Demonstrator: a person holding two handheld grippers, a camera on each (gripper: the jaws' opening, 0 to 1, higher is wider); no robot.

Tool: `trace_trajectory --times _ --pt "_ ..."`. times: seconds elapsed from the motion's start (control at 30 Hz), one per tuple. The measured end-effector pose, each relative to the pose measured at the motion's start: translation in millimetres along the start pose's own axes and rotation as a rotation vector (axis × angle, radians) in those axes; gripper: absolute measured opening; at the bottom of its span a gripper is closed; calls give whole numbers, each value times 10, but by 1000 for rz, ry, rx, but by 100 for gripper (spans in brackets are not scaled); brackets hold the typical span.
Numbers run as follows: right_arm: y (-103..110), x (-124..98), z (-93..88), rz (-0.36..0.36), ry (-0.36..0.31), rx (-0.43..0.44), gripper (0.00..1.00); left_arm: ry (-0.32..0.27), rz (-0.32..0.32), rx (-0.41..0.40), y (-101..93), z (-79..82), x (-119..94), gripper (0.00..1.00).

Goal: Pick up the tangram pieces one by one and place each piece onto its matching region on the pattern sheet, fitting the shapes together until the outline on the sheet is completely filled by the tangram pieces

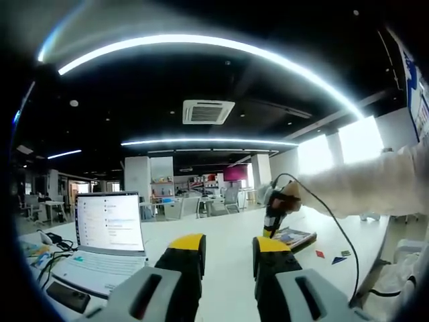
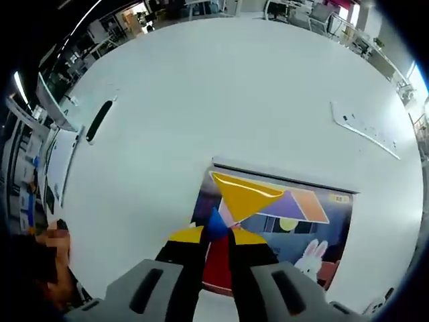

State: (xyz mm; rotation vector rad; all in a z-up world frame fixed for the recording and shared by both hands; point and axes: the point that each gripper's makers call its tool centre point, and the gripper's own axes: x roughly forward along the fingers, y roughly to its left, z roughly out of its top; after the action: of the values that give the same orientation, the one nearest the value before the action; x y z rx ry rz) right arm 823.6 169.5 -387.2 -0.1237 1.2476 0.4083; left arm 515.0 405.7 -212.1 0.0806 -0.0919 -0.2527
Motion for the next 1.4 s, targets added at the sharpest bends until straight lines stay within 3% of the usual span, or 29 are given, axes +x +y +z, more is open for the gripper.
trace_trajectory --times 0.4,0.6,0.9,1.2,1.4 --pt "-60 69 74 -50 14 -16 15 -4 1 -4 17 1 -3 30" --pt "-26 123 -12 -54 28 -26 15 -7 4 -5 24 13 -18 30" --pt "-89 133 142 -67 23 -30 15 -8 3 -6 35 20 -23 30" --pt "-148 150 249 -82 2 -94 16 -8 3 -5 23 22 -21 30" --pt "-129 130 166 -75 -9 -66 16 -8 5 -5 32 23 -29 30"
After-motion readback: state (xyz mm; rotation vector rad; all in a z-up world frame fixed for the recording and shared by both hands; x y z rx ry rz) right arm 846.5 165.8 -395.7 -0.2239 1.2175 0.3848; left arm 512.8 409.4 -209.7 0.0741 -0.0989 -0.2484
